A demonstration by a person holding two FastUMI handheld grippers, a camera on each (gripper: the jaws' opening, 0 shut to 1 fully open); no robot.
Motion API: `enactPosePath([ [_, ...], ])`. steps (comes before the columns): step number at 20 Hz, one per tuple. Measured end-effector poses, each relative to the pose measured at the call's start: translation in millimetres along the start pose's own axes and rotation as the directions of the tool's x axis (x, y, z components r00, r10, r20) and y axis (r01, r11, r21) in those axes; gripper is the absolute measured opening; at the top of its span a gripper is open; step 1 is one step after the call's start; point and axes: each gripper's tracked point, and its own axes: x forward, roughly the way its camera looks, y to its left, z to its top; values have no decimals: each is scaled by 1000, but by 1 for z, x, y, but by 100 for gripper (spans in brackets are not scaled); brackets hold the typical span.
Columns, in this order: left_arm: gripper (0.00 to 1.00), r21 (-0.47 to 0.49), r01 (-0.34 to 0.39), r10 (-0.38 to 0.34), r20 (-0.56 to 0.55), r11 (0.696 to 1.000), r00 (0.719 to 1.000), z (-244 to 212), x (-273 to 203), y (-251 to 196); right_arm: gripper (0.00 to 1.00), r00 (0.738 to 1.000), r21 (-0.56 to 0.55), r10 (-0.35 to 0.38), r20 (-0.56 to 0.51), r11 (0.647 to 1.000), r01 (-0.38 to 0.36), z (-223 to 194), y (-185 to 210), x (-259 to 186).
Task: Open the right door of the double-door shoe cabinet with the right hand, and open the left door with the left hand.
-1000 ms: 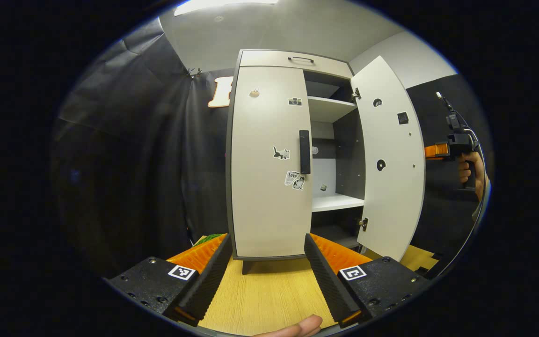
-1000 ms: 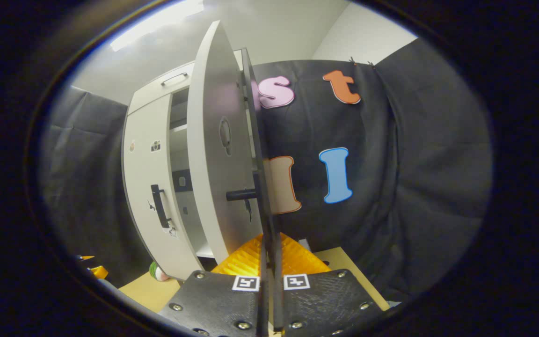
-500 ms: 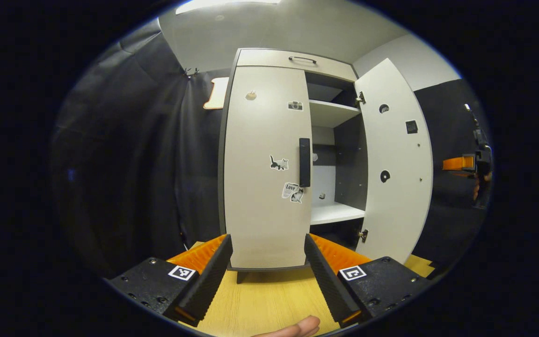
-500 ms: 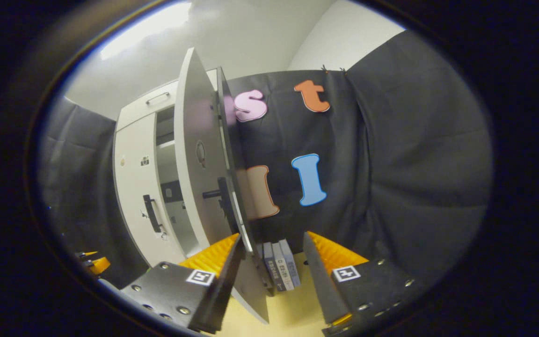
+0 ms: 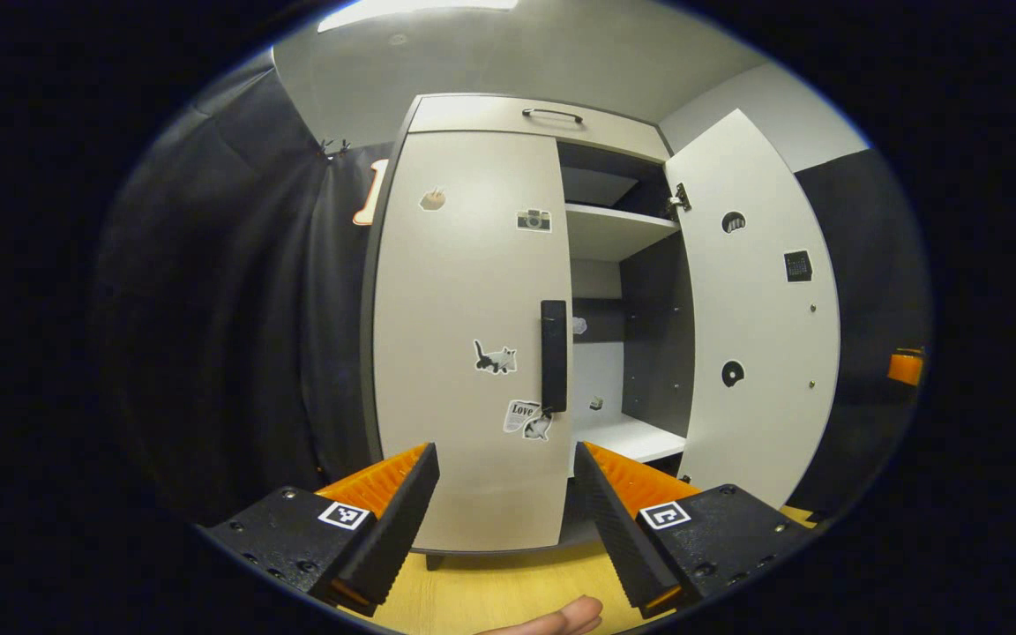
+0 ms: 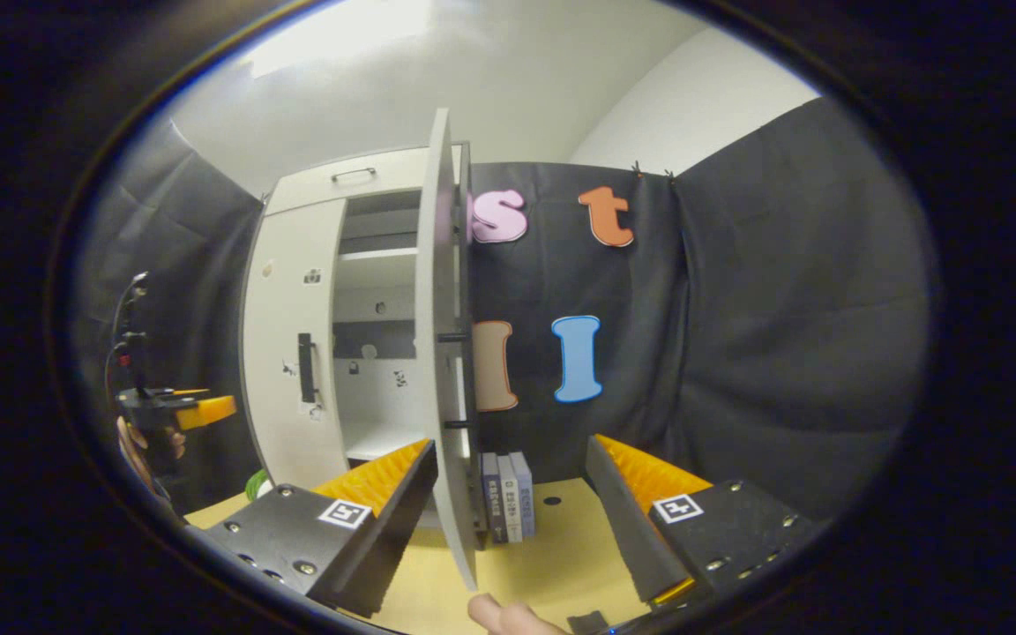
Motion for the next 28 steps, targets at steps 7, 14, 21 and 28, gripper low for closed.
enactPosePath([
  [7, 95, 15, 15, -15, 27, 1000, 1000, 29, 77, -25, 97, 996, -5, 80, 41, 997, -80, -30, 55, -64],
  [14, 95, 76, -35, 32, 45, 996, 998, 47, 130, -35, 100, 992, 48, 95, 78, 994, -99, -54, 79, -100],
  [21, 67, 49, -62, 61, 24, 997, 998, 36, 165, -28, 100, 991, 127, 117, 69, 984, -125, -70, 81, -115],
  [28, 36, 50, -15, 17, -38, 999, 999, 19, 184, -34, 100, 996, 108, 72, 49, 991, -77, -78, 73, -107],
])
